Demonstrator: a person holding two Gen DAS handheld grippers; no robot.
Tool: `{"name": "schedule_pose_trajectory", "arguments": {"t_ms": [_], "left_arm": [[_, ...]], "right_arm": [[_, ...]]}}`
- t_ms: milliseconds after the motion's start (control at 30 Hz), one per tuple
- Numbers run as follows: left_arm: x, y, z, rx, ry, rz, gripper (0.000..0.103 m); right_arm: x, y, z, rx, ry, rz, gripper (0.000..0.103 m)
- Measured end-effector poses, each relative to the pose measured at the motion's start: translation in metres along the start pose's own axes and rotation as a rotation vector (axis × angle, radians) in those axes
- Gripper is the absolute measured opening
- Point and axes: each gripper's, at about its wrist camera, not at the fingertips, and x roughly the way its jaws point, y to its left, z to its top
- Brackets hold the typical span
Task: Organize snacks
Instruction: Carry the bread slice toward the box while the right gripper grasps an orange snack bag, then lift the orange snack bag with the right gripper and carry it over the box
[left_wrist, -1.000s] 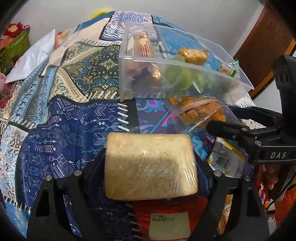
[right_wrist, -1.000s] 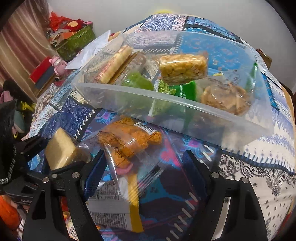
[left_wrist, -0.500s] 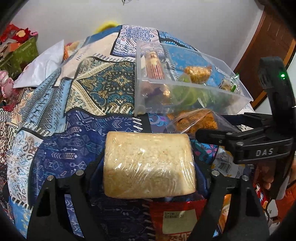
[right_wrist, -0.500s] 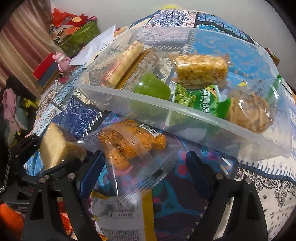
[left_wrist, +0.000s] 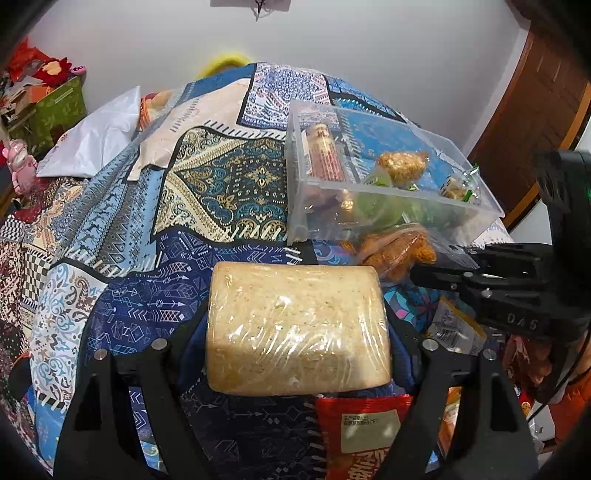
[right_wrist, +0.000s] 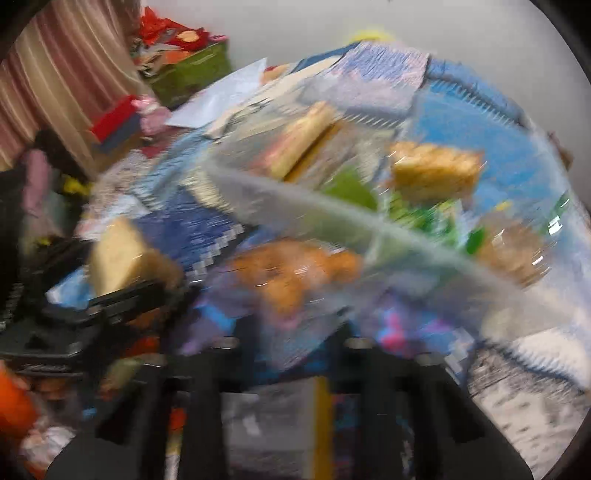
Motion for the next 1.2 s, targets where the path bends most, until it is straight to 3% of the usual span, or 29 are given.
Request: {"name": "schedule_pose_trajectory", "arguments": {"t_ms": [100, 900, 1067, 1133, 1200], "left_arm": [[-0.008, -0.002, 0.002, 0.003, -0.018, 0.0, 0.08], [-0.047, -0.021, 0.01, 0.025, -0.108, -0.005, 0.08], [-0.053, -0.022, 0.011, 0.024, -0.119, -0.008, 0.08], [-0.053, -0.022, 0.01, 0.02, -0.12, -0.01, 0.08], [-0.053, -0.02, 0.009, 0.018, -0.121, -0.011, 0.08]], "right_arm": [[-0.005, 0.007, -0.005, -0.043, -0.021, -0.052, 0.016], [-0.087, -0.002, -0.021, -0.004, -0.232, -0.116, 0.005], [-0.087, -0.011, -0.018, 0.059, -0.202, -0.078, 0.006], [-0.077, -0.015, -0.017, 0.083, -0.166, -0.083, 0.014], [-0.069, -0.016, -0.018, 0.106, -0.146, -0.093, 0.049]]}}
